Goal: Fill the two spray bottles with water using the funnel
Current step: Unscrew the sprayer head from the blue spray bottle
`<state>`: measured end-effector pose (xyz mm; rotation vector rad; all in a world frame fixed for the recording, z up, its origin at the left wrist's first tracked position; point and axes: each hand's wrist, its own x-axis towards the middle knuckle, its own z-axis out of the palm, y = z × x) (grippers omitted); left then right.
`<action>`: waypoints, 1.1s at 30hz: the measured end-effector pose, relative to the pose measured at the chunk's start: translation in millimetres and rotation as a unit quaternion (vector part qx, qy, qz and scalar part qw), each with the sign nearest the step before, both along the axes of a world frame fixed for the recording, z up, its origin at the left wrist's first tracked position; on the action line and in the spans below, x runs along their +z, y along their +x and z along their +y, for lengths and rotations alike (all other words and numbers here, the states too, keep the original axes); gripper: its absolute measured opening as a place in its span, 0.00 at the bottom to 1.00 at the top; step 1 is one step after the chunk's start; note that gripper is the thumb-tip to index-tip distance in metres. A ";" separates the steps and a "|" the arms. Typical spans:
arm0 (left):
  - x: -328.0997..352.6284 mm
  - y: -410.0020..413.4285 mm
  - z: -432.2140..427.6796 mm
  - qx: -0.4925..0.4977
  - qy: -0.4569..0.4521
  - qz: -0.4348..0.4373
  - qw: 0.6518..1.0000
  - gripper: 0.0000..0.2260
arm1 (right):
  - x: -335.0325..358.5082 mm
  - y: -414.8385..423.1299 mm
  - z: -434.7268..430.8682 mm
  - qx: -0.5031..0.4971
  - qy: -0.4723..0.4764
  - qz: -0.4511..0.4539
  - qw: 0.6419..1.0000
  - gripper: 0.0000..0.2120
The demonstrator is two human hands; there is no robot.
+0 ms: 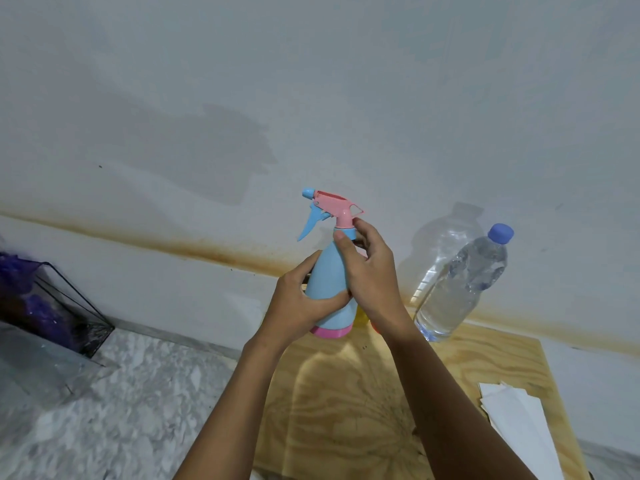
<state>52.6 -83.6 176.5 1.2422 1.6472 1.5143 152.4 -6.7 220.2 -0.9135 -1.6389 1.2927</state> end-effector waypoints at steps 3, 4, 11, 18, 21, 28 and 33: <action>-4.5 0.5 0.0 0.003 -0.009 0.001 1.000 0.29 | 1.2 4.4 -0.2 -0.003 -0.004 0.032 0.999 0.13; -6.8 0.4 -0.1 0.005 -0.014 0.002 1.000 0.29 | 2.9 5.9 -0.1 -0.009 -0.010 0.053 0.998 0.12; -37.2 3.7 3.3 0.017 -0.068 0.016 0.997 0.32 | 12.6 20.3 10.8 -0.029 -0.021 0.119 0.992 0.06; -78.0 16.7 2.1 0.018 -0.117 -0.011 0.993 0.33 | 26.6 47.3 25.6 -0.111 0.003 0.214 0.971 0.04; -97.4 24.2 1.8 0.028 -0.132 -0.024 0.991 0.32 | 8.4 68.6 35.1 -0.130 -0.023 0.177 0.975 0.07; -150.6 41.3 5.5 0.034 -0.185 0.058 0.980 0.36 | -115.8 113.5 34.6 -0.116 -0.083 -0.122 0.982 0.02; -174.9 54.2 5.6 0.045 -0.200 0.055 0.977 0.36 | -190.5 130.2 34.2 -0.102 -0.147 -0.250 0.952 0.11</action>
